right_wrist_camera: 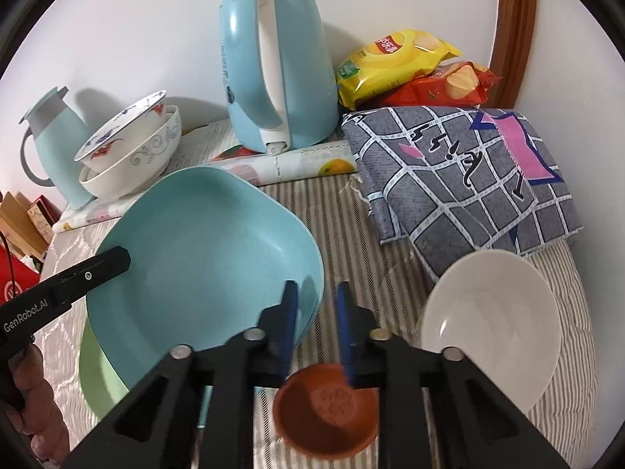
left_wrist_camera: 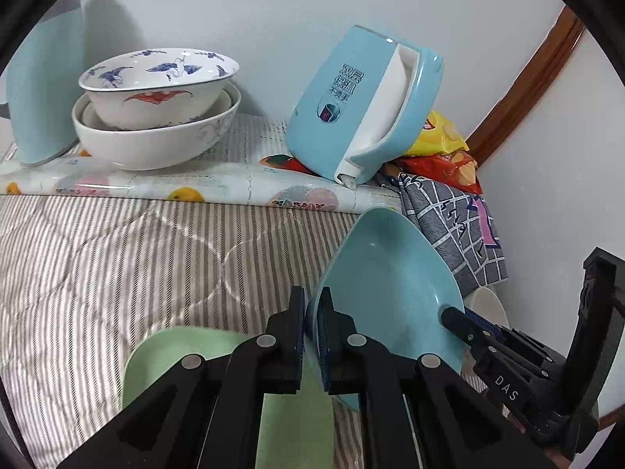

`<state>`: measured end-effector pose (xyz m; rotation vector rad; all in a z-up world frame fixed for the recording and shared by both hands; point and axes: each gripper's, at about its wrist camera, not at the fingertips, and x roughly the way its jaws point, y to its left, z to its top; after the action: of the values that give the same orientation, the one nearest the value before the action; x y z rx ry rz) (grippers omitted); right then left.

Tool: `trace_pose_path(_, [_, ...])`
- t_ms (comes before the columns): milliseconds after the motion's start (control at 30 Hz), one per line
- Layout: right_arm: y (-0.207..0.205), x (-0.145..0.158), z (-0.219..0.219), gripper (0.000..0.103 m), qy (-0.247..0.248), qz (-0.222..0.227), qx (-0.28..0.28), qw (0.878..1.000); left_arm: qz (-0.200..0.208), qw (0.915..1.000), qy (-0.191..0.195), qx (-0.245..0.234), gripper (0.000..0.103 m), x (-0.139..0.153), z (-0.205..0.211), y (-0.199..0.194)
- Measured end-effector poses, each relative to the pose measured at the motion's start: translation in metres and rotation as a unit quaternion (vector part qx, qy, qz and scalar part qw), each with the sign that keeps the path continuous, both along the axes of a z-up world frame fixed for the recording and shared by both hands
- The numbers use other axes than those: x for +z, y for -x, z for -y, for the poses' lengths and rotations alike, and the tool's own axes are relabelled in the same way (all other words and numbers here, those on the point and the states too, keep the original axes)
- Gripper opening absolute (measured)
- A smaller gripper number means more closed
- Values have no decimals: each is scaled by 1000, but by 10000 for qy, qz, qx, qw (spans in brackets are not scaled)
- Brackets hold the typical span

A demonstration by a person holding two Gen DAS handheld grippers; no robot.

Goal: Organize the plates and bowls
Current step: 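Carry the light-blue plate onto the green plate and open the left tool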

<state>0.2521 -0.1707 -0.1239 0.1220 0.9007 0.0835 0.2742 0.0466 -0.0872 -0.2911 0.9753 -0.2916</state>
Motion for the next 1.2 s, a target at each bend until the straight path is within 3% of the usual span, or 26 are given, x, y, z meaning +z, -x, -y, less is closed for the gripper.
trace_pose_path(67, [8, 4, -4, 9, 7, 66, 47, 10000, 28, 10000, 2, 20, 7, 4, -3, 7])
trace_pose_path(700, [62, 32, -49, 7, 45, 513, 386, 9979, 50, 9987, -5, 504, 7, 17, -52, 69])
trace_pose_path(1200, [61, 15, -72, 5, 44, 440, 591, 9973, -195, 9969, -348, 679, 7, -2, -64, 80])
